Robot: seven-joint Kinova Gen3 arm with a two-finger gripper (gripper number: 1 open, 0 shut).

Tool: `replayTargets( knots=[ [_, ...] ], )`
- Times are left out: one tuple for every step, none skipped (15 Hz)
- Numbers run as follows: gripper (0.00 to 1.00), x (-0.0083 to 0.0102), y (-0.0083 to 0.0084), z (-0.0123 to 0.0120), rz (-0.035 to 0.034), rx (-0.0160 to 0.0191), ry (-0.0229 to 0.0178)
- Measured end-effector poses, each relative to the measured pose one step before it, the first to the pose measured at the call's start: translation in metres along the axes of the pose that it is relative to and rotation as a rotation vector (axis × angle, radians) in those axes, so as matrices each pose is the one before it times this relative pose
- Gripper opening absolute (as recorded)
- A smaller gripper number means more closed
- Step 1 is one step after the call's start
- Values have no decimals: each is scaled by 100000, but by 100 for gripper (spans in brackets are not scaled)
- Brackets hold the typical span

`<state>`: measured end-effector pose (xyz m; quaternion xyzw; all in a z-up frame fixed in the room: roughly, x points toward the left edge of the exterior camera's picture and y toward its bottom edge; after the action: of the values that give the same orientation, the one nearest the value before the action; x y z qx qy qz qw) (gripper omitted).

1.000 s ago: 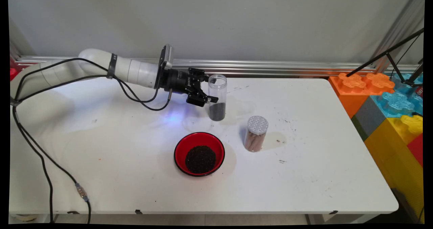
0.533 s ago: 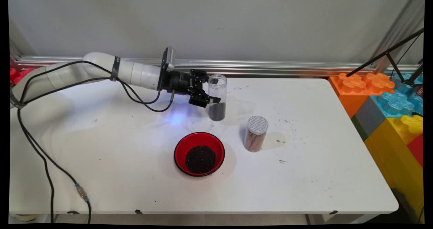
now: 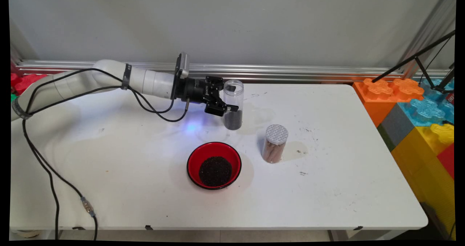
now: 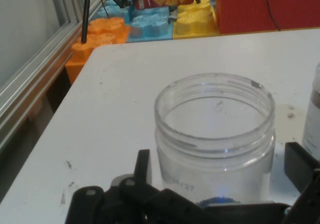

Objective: Pick up the black seasoning powder from the table

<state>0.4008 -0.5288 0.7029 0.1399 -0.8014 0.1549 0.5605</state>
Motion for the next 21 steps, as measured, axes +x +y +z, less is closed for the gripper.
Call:
replayTargets(
  knots=[
    [100, -55, 33, 60, -143, 13, 535],
    [100, -46, 21, 38, -86, 6, 414],
    [100, -34, 14, 15, -62, -6, 245],
    [100, -57, 23, 30, -40, -77, 323],
    [100, -58, 13, 9, -39, -47, 365],
    [100, -62, 12, 21, -7, -69, 306],
    [100, -55, 14, 11, 28, -1, 246],
    [100, -55, 18, -21, -37, 67, 136],
    [100, -65, 21, 26, 16, 20, 201],
    [100, -87, 10, 53, -12, 85, 204],
    [100, -85, 19, 92, -10, 44, 181],
    [100, -64, 11, 76, -6, 89, 167],
    [100, -83, 19, 71, -24, 79, 137],
    [100, -82, -6, 109, 57, 97, 109],
    [100, -59, 3, 68, 71, 61, 79],
    [100, -73, 6, 64, 35, 108, 94],
    [100, -68, 8, 63, 33, 63, 73],
    [100, -59, 7, 76, 10, 56, 68],
    [100, -56, 7, 86, -4, 48, 74],
    [100, -66, -1, 89, -18, 65, 38],
    [100, -55, -1, 69, -13, 82, 37]
  ],
)
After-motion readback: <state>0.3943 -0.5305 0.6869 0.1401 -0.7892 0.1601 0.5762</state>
